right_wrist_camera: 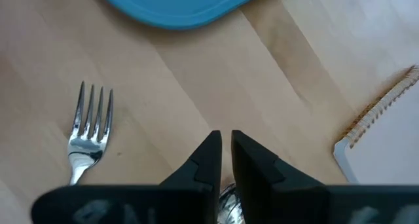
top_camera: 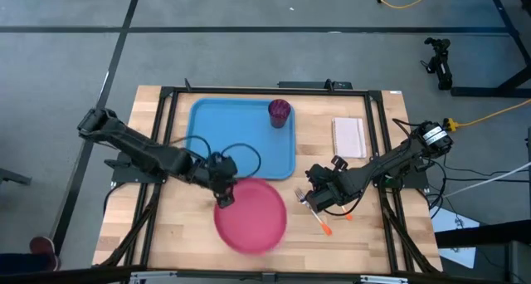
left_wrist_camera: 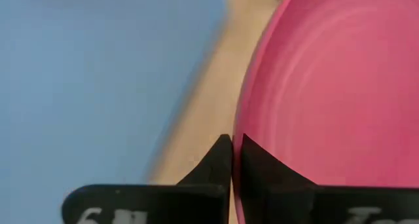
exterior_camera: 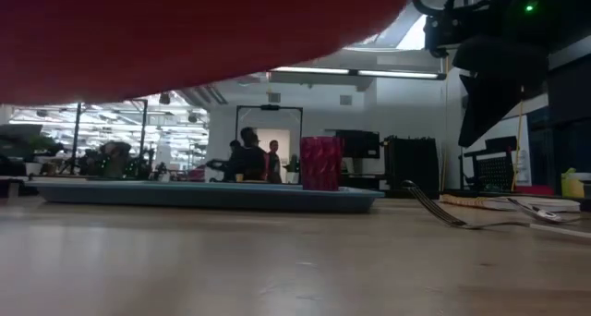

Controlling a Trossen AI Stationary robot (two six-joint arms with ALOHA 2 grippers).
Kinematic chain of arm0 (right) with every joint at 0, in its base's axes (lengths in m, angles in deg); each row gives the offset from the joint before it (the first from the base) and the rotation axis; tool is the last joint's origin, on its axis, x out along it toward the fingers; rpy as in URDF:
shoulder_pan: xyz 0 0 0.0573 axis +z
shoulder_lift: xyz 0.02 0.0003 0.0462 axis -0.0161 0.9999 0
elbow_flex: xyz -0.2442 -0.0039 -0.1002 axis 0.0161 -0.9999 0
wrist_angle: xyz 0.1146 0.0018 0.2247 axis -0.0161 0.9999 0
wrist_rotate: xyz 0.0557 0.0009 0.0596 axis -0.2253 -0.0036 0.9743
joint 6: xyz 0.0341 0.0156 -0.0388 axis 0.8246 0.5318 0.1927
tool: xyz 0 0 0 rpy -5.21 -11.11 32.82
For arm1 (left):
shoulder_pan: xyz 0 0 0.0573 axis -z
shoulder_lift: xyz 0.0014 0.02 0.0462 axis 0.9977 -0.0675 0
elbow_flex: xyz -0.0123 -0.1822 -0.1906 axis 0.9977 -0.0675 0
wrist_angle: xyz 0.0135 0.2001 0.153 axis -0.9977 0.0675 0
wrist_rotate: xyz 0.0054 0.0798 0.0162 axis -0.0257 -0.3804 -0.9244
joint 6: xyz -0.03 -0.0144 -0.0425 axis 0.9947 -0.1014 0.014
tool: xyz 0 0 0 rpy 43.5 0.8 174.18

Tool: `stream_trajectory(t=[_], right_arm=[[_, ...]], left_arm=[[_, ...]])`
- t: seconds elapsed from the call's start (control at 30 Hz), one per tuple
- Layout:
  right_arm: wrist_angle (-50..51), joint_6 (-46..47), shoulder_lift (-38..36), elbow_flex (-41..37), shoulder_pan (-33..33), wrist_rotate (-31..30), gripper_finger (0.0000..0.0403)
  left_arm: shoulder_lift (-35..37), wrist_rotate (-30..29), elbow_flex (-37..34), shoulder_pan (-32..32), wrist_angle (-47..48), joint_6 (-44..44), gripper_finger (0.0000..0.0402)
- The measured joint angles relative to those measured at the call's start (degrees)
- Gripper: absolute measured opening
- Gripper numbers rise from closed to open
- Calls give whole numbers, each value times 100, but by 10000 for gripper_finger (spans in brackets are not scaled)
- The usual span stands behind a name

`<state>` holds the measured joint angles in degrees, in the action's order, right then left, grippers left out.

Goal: Pick and place plate/cup/fork/spoon on tray
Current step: Put the pink plate on the blue serving tray to the bottom left of the red cup

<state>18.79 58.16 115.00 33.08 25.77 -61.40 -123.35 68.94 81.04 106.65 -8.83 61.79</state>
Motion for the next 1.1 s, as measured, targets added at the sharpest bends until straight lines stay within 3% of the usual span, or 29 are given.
stream_trajectory(t=[0.17, 0.27, 0.43, 0.67, 0.87, 1.1], right_arm=[[-13, -4, 0, 0, 0, 38, 42], [-42, -7, 0, 0, 0, 33, 42], [-161, 1, 0, 0, 0, 46, 42], [-307, -12, 0, 0, 0, 179, 42], [-304, -20, 0, 0, 0, 183, 42], [-300, -37, 0, 0, 0, 192, 42]], left_arm=[[406, -564, 566, -557, 1804, -242, 2], [730, -842, 577, -1197, 2306, -246, 2], [997, -737, 586, -2628, 2537, -827, 2], [728, 89, 583, -4394, 2440, -1890, 2], [209, 347, 580, -5262, 2452, -2305, 2], [-578, 679, 580, -5652, 2349, -2482, 2]])
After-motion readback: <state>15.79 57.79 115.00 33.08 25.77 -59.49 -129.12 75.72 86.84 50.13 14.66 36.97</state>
